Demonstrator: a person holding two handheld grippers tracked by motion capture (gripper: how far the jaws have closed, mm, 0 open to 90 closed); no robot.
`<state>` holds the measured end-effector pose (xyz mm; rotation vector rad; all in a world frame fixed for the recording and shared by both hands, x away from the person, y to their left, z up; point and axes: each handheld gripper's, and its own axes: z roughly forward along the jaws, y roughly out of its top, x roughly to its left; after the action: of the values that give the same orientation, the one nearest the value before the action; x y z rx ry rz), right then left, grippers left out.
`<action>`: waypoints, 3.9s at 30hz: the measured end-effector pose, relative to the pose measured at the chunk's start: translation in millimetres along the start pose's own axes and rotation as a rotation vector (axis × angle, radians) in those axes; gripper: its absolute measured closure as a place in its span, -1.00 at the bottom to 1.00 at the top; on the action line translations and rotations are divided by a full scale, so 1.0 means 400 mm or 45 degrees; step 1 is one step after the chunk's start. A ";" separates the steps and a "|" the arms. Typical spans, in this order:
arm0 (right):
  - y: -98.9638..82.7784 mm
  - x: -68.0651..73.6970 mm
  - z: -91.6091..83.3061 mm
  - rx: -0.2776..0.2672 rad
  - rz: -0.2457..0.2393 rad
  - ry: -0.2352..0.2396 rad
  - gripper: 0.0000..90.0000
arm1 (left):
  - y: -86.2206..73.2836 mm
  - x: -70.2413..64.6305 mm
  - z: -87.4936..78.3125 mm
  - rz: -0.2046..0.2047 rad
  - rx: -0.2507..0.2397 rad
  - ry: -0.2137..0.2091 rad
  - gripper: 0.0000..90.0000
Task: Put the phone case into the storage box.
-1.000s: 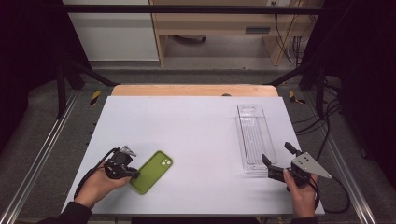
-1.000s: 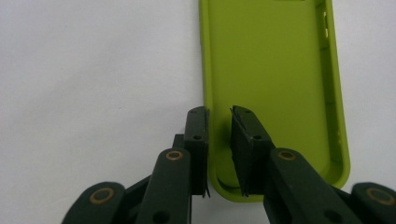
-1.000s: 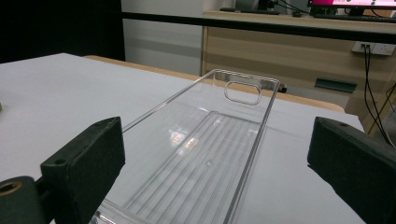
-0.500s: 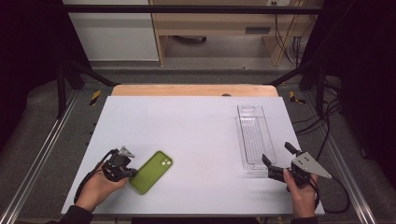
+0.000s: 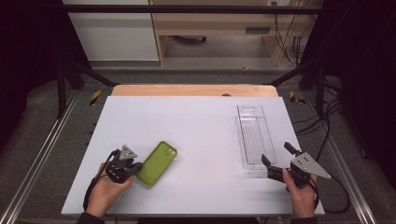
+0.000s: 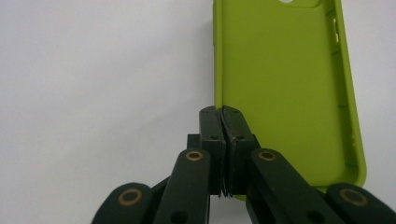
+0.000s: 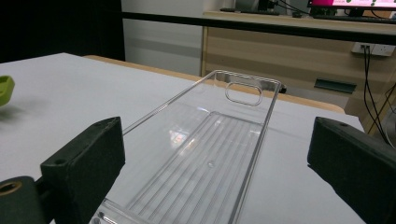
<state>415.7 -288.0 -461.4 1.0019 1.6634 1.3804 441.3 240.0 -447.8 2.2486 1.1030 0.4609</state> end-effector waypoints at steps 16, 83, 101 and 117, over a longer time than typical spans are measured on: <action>0.004 0.016 0.001 0.011 -0.008 0.002 -0.90 | 0.088 -0.082 0.079 -0.061 -0.323 0.010 0.96; 0.209 0.380 0.279 0.245 0.111 0.274 -0.87 | 0.058 -0.122 0.057 -0.055 -0.631 0.145 0.96; 0.200 0.417 0.318 0.295 0.131 0.317 -0.75 | 0.057 -0.134 0.043 -0.029 -0.659 0.171 0.96; 0.202 0.444 0.340 0.312 0.123 0.309 -0.66 | 0.056 -0.138 0.039 -0.021 -0.674 0.187 0.96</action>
<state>472.3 -62.3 -412.0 1.0981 2.0260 1.4313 430.0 179.3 -448.2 1.7616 0.9329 0.8159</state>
